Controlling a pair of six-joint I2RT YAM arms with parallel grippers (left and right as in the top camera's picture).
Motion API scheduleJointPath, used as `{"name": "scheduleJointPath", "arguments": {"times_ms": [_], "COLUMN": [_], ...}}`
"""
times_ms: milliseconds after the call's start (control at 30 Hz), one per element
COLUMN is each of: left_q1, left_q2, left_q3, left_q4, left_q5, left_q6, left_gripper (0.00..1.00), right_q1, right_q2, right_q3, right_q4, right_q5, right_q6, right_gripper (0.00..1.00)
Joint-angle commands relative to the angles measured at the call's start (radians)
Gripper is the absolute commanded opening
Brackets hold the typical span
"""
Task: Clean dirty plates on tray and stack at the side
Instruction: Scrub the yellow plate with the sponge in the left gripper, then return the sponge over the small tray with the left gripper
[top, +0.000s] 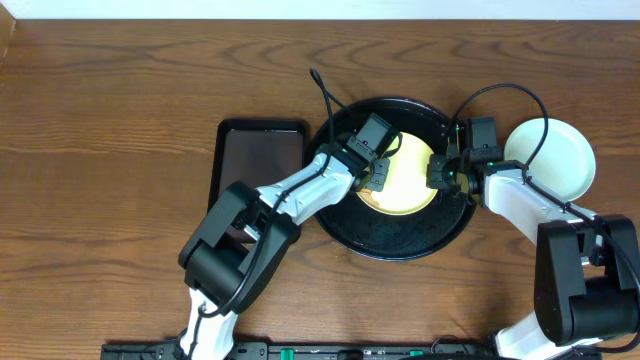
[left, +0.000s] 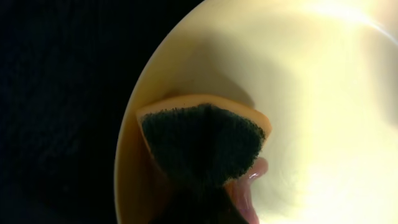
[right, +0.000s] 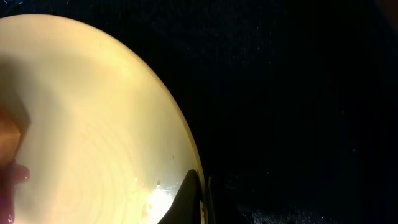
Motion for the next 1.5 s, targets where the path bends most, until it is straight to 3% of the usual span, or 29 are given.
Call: {"name": "scheduleJointPath", "arguments": {"times_ms": [0,267,433,600,700,800,967,1100,1467], "left_q1": [0.001,-0.03,0.009,0.108,0.188,0.27,0.375,0.415,0.43], "left_q2": [0.075,0.102,0.05,-0.086,-0.196,-0.293,-0.37,-0.348,-0.194], "left_q3": [-0.003,-0.002,0.033,0.089,0.089,0.089,0.089,0.053,-0.1], "left_q4": [-0.019,0.014,0.177,0.204,0.161,0.021,-0.307,-0.457,-0.267], "left_q5": [0.119,0.301,0.56,0.578,0.541,0.461,0.112,-0.156,-0.173], "left_q6": [-0.05,-0.169,-0.272,-0.312,-0.307,-0.251,-0.073,-0.041,0.022], "left_gripper": [0.07,0.07,0.07,0.07,0.07,0.07,0.08,0.08,0.08], "right_q1": [0.008,0.008,0.008,0.008,0.008,0.008,0.008,0.008,0.008], "right_q2": [0.011,0.011,0.011,0.011,0.011,0.011,0.011,0.011,0.011], "right_q3": [-0.012,-0.012,-0.012,-0.012,-0.012,-0.012,-0.012,-0.012,-0.012], "right_q4": [-0.01,-0.01,-0.009,-0.016,-0.017,-0.016,-0.013,-0.013,-0.014], "right_q5": [0.0,0.0,0.0,0.0,0.0,0.0,0.0,0.0,0.0], "right_q6": [0.0,0.0,0.0,0.0,0.0,0.0,0.0,0.0,-0.001], "right_gripper": [0.01,0.01,0.01,0.01,0.01,0.02,0.04,0.06,0.11]}}
